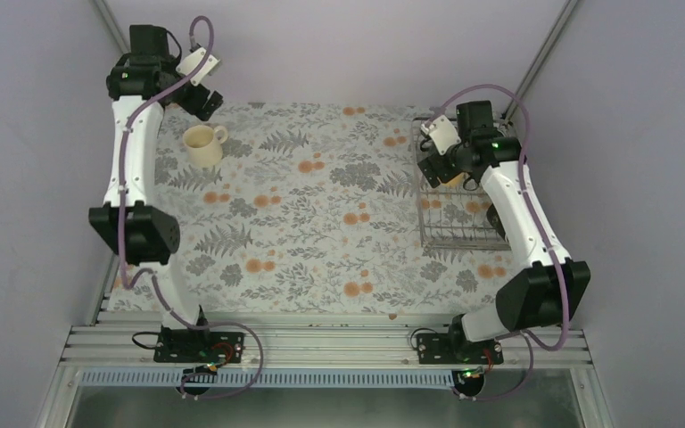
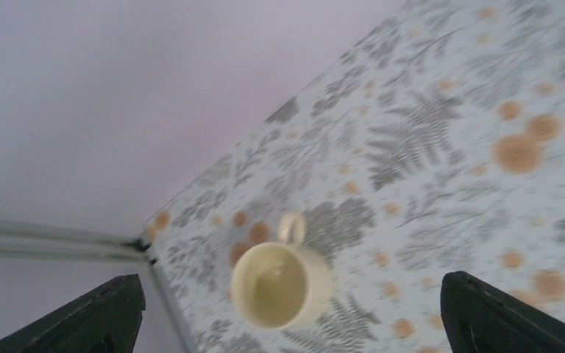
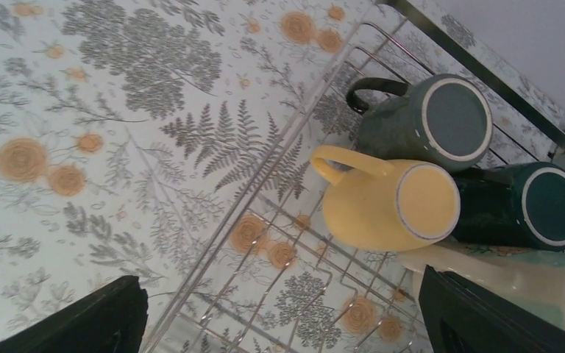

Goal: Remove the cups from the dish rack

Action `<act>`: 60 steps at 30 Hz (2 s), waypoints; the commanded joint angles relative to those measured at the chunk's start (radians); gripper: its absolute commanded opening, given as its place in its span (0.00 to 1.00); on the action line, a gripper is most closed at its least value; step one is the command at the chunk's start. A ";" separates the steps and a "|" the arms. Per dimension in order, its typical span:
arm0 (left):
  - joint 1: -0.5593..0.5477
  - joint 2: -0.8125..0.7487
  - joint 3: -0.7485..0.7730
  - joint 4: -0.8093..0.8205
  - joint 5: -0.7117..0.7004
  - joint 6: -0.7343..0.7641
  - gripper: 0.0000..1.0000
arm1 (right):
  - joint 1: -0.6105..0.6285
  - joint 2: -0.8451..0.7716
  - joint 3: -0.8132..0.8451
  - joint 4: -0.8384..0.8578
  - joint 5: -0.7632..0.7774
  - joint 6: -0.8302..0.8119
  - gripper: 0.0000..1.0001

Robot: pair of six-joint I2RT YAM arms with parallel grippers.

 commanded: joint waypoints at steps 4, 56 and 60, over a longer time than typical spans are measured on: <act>-0.115 -0.307 -0.425 0.338 0.170 -0.104 1.00 | -0.012 0.016 -0.029 0.203 0.201 -0.252 0.95; -0.186 -0.454 -0.878 0.581 0.199 -0.101 1.00 | -0.218 0.721 0.692 -0.348 -0.076 -0.390 0.89; -0.186 -0.452 -0.881 0.579 0.201 -0.103 1.00 | -0.259 0.678 0.648 -0.347 -0.157 -0.391 0.93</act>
